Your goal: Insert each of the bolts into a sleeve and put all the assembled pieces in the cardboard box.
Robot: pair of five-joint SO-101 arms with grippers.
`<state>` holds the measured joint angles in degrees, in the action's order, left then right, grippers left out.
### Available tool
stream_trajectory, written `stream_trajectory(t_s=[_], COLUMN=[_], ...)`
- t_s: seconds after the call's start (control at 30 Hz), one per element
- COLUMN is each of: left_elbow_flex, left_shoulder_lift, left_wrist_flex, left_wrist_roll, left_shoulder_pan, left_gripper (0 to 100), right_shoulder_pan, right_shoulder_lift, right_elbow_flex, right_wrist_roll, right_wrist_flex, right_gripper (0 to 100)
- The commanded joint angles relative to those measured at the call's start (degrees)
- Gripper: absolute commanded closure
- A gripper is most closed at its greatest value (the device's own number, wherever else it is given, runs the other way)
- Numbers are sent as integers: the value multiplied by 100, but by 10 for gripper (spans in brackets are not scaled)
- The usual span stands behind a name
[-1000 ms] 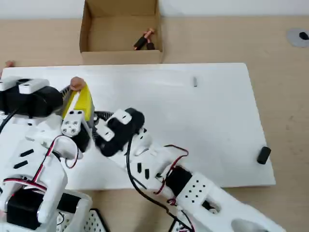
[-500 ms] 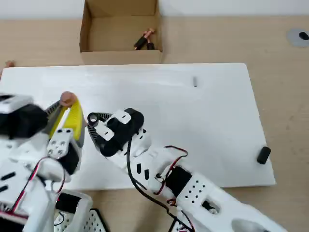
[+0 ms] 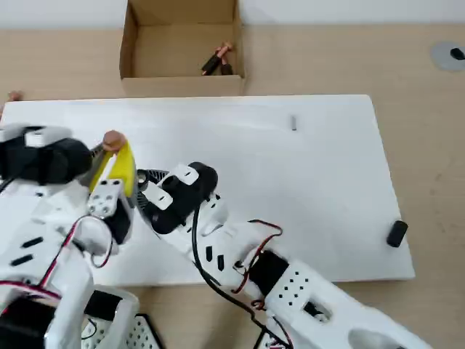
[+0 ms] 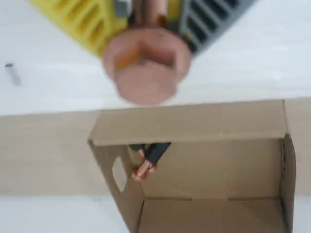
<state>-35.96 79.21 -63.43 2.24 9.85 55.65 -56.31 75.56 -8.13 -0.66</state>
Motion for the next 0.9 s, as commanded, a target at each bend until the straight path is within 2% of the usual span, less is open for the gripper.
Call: stream_trajectory(t_s=[0.0,0.2,0.53,0.67,0.87], left_elbow_flex=[-176,-484,-563,-826,-1512], left_shoulder_lift=[40,40,40,57,875], left_wrist_flex=[431,756,756,782,791], left_wrist_roll=[26,53,62,281,431], left_shoulder_pan=[114,114,105,105,105], left_gripper=[994,994,994,994,994], right_shoulder_pan=[66,66,66,66,66], right_shoulder_lift=[-180,-180,-180,-180,-180], right_elbow_flex=[-110,-110,-136,-145,-145], right_wrist_roll=[-44,-62,-62,-62,-62], right_wrist_flex=[-26,-9,-9,0,0], right_gripper=[989,989,989,989,989])
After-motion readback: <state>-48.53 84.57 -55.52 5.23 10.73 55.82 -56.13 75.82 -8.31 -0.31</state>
